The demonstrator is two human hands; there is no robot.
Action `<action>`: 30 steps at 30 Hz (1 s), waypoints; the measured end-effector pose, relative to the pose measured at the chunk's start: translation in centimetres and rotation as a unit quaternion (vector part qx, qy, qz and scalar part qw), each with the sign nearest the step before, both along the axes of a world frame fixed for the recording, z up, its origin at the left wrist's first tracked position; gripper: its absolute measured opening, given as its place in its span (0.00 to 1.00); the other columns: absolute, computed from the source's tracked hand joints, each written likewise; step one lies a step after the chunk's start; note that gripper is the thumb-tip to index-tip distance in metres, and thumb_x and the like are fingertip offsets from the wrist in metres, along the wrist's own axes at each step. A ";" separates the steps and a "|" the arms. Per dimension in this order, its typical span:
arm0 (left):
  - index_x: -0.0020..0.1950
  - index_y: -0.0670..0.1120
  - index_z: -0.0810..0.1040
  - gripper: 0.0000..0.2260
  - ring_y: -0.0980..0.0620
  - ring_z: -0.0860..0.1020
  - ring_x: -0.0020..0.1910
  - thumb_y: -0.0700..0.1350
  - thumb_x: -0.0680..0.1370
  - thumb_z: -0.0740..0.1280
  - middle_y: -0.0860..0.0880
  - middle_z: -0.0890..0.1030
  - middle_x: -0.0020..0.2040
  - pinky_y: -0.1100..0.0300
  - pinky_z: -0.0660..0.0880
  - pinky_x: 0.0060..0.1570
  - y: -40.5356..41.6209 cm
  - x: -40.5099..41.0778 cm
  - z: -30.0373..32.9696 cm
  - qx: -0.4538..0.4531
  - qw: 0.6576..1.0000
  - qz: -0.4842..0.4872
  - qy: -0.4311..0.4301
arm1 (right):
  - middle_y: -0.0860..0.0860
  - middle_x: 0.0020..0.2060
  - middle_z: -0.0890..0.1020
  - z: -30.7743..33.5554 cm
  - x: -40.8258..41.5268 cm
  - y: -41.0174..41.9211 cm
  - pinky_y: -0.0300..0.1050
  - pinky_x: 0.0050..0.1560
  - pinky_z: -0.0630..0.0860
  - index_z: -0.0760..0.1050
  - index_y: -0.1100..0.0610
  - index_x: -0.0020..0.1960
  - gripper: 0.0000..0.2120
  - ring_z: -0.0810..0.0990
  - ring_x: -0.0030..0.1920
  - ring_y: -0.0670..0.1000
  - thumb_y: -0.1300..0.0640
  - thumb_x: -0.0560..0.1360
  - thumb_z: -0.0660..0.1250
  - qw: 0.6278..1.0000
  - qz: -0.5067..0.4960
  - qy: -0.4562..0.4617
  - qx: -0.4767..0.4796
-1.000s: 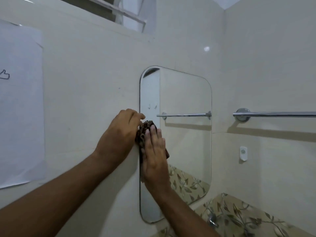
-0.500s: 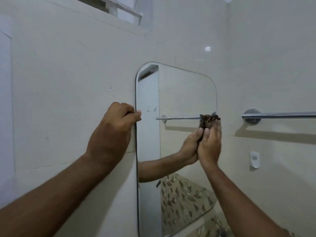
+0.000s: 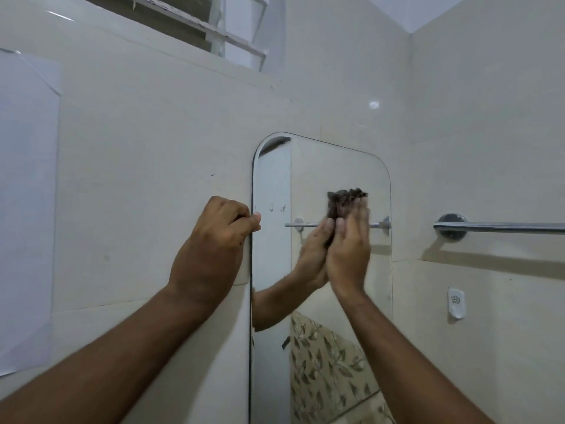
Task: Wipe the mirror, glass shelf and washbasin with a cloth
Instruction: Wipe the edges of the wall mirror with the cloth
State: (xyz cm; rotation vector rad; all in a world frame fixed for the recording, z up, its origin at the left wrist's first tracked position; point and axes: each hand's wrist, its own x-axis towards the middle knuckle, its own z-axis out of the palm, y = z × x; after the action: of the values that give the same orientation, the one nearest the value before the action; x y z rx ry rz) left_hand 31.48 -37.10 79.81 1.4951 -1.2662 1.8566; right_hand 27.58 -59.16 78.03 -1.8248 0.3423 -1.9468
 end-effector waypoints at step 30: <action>0.43 0.39 0.84 0.03 0.43 0.75 0.38 0.34 0.75 0.71 0.43 0.80 0.36 0.51 0.74 0.35 -0.7 -0.4 7.4 -0.057 0.998 0.013 0.007 | 0.49 0.81 0.54 8.4 0.6 2.5 0.52 0.80 0.51 0.51 0.55 0.81 0.25 0.47 0.80 0.46 0.55 0.84 0.48 0.989 0.037 -0.004 -0.147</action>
State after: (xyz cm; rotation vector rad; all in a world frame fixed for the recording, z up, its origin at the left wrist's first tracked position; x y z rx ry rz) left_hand 31.05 -37.75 87.22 1.4672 -1.1194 1.8983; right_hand 28.21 -56.63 86.47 -1.9768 -0.0167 -2.0378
